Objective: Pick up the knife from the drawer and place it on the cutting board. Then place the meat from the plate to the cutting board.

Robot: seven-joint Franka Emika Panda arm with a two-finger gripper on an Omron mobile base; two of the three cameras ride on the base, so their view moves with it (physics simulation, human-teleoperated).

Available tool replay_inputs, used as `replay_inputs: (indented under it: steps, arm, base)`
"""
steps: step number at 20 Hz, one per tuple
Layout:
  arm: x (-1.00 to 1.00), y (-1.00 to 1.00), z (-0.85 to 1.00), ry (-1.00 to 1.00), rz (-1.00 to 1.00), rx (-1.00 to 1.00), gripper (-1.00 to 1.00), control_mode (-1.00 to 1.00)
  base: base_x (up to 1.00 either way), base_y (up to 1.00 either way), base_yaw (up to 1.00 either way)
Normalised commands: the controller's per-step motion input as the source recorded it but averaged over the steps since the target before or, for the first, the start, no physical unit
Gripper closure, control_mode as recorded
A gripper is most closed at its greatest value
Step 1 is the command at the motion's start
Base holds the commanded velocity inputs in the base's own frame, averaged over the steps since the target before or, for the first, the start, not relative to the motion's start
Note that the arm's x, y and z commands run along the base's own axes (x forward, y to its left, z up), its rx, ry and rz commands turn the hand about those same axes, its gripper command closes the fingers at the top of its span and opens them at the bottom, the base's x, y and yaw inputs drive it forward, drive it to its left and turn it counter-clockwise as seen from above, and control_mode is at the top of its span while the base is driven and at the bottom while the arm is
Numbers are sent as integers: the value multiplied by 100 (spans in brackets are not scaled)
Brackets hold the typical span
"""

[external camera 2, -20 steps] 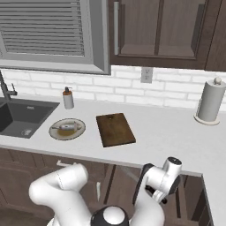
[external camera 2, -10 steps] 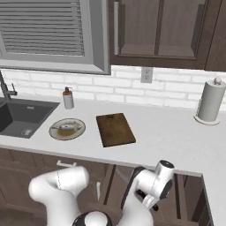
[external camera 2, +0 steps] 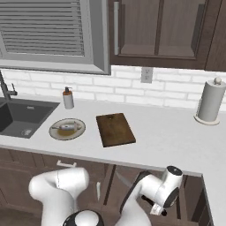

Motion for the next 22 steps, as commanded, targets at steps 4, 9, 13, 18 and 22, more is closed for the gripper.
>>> replay_inputs:
  steps: [4,9,13,18,22]
  arm:
    - [-15,-34,55,0,14,5,100,-100]
    - [-20,-3,58,7,23,0,100,-100]
    - [-29,-13,44,4,25,0,100,-100]
    - [-44,-7,78,3,16,0,100,-100]
    - [-45,8,100,0,4,0,100,-100]
  base:
    - [0,0,0]
    - [0,0,0]
    - [0,0,0]
    - [0,0,0]
    - [0,0,0]
